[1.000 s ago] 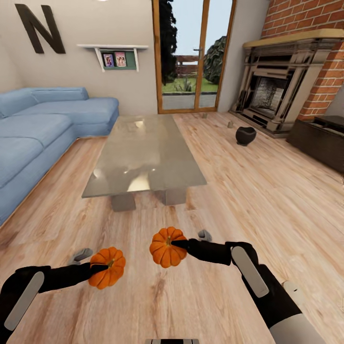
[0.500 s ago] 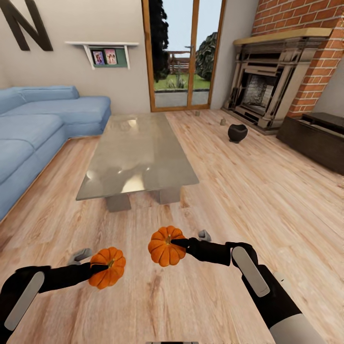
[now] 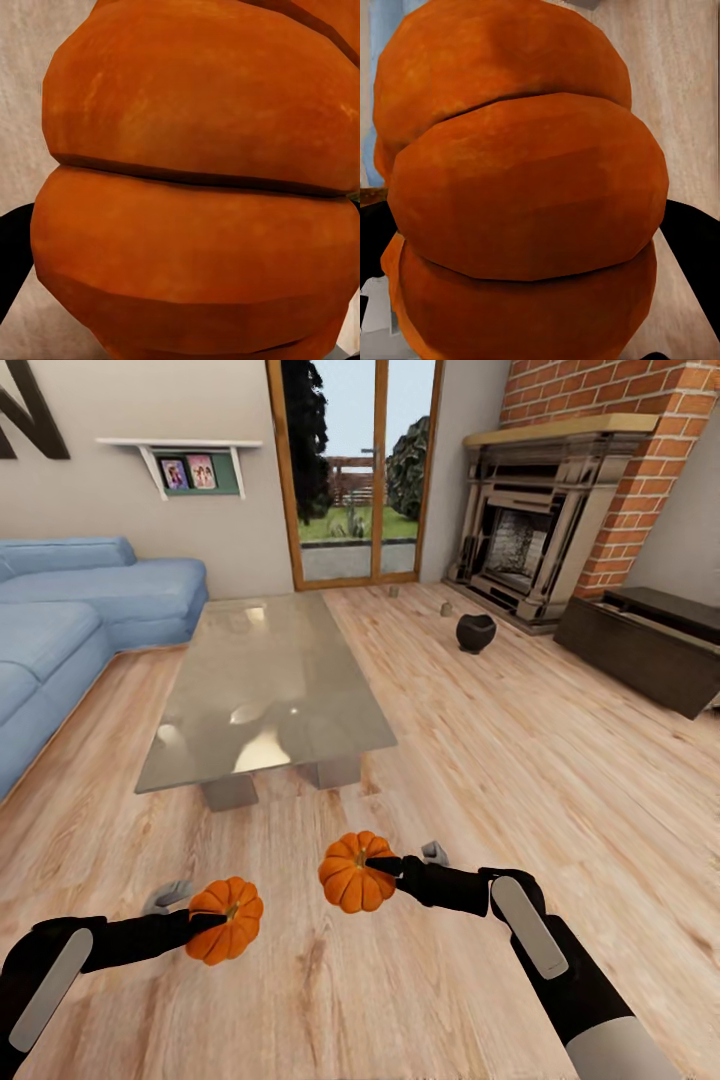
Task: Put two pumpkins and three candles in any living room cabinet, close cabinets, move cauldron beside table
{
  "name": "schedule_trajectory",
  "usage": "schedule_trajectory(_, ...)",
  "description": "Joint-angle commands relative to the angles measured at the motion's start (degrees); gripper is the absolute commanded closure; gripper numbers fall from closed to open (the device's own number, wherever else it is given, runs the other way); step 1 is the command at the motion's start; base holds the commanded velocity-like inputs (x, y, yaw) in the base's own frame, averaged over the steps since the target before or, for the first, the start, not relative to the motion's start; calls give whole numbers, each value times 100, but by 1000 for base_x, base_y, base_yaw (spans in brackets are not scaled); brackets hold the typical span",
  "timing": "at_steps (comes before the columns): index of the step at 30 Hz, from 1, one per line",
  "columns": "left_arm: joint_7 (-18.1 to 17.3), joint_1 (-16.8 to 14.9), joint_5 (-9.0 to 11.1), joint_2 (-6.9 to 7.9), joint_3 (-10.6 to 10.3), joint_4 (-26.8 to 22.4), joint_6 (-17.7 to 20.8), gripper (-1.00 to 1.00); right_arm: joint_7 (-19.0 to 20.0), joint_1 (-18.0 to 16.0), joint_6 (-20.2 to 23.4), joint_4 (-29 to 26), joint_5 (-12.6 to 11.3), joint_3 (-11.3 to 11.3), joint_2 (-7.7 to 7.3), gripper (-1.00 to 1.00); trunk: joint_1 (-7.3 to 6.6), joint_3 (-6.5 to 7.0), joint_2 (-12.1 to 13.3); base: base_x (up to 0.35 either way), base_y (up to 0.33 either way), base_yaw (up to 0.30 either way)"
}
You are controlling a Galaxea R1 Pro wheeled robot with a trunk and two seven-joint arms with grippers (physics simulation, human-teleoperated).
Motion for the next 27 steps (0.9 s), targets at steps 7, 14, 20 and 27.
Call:
schedule_trajectory(7,-34,-4,-41,-9,-14,8,27,100,55,-4,9,63,48,-9,1,100,-155,67,280,0,0,-157)
schedule_trajectory(14,-6,-16,-47,-10,-189,71,21,100,56,-4,9,120,48,-30,-3,100,-309,141,561,0,0,-184)
schedule_trajectory(20,1004,-118,-48,-58,-209,255,14,100,57,-5,8,193,48,-39,-16,100,-441,207,802,0,0,-198)
schedule_trajectory(27,3117,-180,-68,-673,-299,344,7,100,8,-1,-41,288,57,-40,10,100,-595,284,1082,0,0,-200)
